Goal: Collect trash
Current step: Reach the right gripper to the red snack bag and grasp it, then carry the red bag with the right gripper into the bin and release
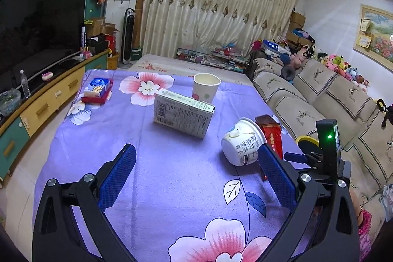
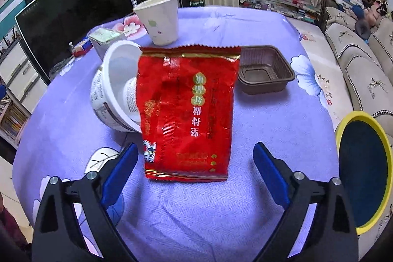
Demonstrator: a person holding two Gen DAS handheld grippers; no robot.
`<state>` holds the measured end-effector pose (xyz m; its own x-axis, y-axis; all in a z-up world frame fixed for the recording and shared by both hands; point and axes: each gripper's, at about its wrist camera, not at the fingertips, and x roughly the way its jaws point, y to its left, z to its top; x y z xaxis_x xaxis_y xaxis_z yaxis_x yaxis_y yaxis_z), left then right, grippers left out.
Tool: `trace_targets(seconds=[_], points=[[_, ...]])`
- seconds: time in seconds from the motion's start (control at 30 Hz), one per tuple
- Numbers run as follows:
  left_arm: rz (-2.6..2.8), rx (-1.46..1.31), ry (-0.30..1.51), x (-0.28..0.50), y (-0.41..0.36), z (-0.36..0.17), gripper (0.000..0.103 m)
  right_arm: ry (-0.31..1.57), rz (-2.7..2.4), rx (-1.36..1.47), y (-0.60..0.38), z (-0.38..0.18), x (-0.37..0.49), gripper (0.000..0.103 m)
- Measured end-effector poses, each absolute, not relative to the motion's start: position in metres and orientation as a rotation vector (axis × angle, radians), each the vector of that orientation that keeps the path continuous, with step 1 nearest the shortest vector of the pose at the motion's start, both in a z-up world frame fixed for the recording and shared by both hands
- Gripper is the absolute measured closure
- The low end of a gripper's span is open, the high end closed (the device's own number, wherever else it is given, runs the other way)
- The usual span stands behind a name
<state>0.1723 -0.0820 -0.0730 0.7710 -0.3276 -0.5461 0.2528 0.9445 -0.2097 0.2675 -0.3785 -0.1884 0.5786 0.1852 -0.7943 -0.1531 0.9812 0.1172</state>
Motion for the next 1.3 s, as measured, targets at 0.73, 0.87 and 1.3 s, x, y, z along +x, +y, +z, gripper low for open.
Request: trace_targets(seconds=[0.73, 0.87, 1.3], points=[[-0.340, -0.133, 0.629, 0.170, -0.090, -0.082, 0.005, 0.850, 0.228, 0.126, -0.408, -0.156, 0.218, 0.043], [-0.346, -0.121, 0.627, 0.169, -0.096, -0.081, 0.005, 0.818, 0.192, 0.155, -0.426, -0.146, 0.209, 0.043], [-0.392, -0.072, 0.665, 0.182, -0.138, -0.089, 0.005, 0.828, -0.160, 0.289, -0.579, -0.167, 0.195, 0.043]])
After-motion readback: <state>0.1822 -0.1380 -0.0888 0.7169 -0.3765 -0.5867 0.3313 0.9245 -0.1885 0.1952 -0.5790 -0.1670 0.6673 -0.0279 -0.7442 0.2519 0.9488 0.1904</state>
